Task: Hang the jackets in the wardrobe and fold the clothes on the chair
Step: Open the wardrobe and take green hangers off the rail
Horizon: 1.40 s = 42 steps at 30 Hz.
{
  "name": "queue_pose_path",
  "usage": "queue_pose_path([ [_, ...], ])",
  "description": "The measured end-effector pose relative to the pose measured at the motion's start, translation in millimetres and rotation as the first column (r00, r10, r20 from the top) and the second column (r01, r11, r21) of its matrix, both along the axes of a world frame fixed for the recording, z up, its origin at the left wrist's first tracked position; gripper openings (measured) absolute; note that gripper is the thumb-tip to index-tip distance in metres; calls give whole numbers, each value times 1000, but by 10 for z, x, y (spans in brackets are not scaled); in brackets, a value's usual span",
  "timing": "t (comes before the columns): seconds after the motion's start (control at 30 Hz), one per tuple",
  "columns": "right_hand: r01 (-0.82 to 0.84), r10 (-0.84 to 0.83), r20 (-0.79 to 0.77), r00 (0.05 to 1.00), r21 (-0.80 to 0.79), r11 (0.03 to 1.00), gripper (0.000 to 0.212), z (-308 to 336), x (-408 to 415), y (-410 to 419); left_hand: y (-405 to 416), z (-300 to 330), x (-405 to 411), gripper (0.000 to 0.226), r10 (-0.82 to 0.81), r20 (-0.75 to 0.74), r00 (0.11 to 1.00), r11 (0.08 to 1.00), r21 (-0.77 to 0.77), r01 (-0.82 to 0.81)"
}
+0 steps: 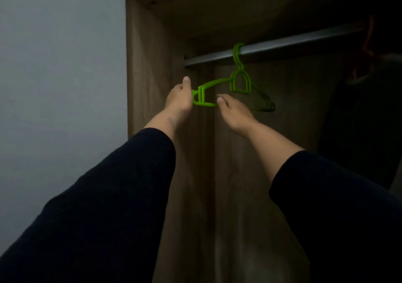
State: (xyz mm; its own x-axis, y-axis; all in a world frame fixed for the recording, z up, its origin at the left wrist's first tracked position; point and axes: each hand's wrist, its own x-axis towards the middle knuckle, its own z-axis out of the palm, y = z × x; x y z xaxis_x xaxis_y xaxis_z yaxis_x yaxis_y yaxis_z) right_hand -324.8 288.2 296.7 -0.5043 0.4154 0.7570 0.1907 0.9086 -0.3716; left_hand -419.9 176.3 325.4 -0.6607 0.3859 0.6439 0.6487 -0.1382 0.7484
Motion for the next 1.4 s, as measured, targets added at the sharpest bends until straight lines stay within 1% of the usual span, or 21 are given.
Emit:
queue_pose_path([
  [0.07, 25, -25, 25, 999, 23, 999, 45, -19, -59, 50, 125, 39, -30, 48, -90, 58, 994, 996, -9, 91],
  [0.13, 68, -67, -15, 998, 38, 997, 45, -31, -48, 81, 227, 40, -38, 40, -151, 113, 982, 987, -37, 156],
  [0.2, 92, -91, -49, 995, 10, 996, 49, -21, 31, 110, 311, 36, -32, 40, -173, 124, 977, 981, -66, 183],
  [0.23, 101, -103, -56, 993, -25, 995, 53, -4, 93, 130, 353, 43, -25, 43, -176, 101, 979, 979, -87, 185],
  [0.33, 144, -154, -53, 987, -159, 977, 72, 65, 340, 167, 460, 76, 23, 52, -130, 9, 991, 982, -140, 131],
  [0.4, 127, -144, -44, 989, -276, 953, 82, 130, 468, 171, 526, 95, 55, 47, -97, -3, 995, 985, -146, 96],
  [0.47, 108, -123, -23, 992, -338, 935, 78, 207, 520, 166, 577, 114, 87, 42, -28, -46, 999, 993, -114, 22],
  [0.57, 160, -151, 53, 987, -305, 939, 63, 287, 468, 185, 603, 138, 124, 40, 85, -145, 986, 993, -73, -96],
  [0.67, 193, -181, 67, 981, -295, 936, 60, 272, 345, 212, 557, 167, 99, 37, 162, -202, 966, 979, -88, -183],
  [0.8, 208, -204, 45, 978, -302, 930, 57, 233, 253, 200, 461, 179, 15, 38, 227, -148, 962, 968, -69, -239],
  [0.9, 226, -230, 23, 973, -310, 924, 60, 232, 208, 200, 407, 101, -35, 38, 280, -121, 952, 957, -46, -287],
  [1.03, 235, -253, -13, 967, -328, 915, 59, 194, 178, 195, 305, -77, -80, 39, 295, -108, 949, 952, -53, -302],
  [1.1, 215, -249, -55, 967, -350, 912, 59, 159, 174, 201, 262, -203, -70, 39, 303, -131, 944, 949, -49, -312],
  [1.23, 191, -232, -79, 969, -350, 917, 56, 16, 195, 121, 151, -534, 86, 36, 330, -214, 919, 936, -50, -348],
  [1.3, 106, -166, -118, 979, -402, 909, 64, -155, 206, 58, 79, -734, 168, 35, 333, -230, 915, 933, -62, -355],
  [1.33, 62, -136, -126, 983, -465, 883, 71, -267, 200, 14, 31, -846, 206, 35, 334, -234, 913, 930, -73, -359],
  [1.4, 26, -86, -72, 994, -596, 803, 80, -474, 138, -24, -32, -1079, 275, 34, 314, -235, 920, 933, -105, -345],
])
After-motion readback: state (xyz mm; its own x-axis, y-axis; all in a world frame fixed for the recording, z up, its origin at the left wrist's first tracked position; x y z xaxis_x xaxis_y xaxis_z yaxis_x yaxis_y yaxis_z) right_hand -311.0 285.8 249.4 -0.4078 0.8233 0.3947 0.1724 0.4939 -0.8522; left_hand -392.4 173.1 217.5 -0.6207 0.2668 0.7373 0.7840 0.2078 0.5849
